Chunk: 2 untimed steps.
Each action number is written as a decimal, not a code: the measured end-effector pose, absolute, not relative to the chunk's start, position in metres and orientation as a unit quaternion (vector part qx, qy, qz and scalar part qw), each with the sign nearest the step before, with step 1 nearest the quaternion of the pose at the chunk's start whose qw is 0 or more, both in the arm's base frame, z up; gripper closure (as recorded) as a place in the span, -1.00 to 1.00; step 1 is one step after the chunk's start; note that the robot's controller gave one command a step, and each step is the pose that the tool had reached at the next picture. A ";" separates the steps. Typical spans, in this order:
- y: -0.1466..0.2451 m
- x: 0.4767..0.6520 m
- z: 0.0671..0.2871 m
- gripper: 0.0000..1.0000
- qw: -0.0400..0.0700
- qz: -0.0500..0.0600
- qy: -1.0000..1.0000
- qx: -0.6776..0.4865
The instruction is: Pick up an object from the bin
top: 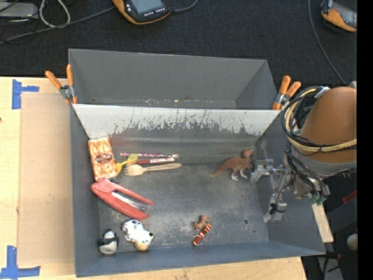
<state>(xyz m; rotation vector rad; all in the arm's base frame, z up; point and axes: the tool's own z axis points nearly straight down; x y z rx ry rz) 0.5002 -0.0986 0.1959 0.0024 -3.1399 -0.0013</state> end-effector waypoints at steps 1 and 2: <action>-0.058 0.492 0.141 -1.00 0.001 -0.001 -0.997 0.075; 0.021 0.491 0.145 -1.00 -0.002 0.000 -0.999 0.039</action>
Offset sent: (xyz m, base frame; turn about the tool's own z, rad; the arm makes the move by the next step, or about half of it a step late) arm -0.0092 0.1159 -0.0499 -0.0711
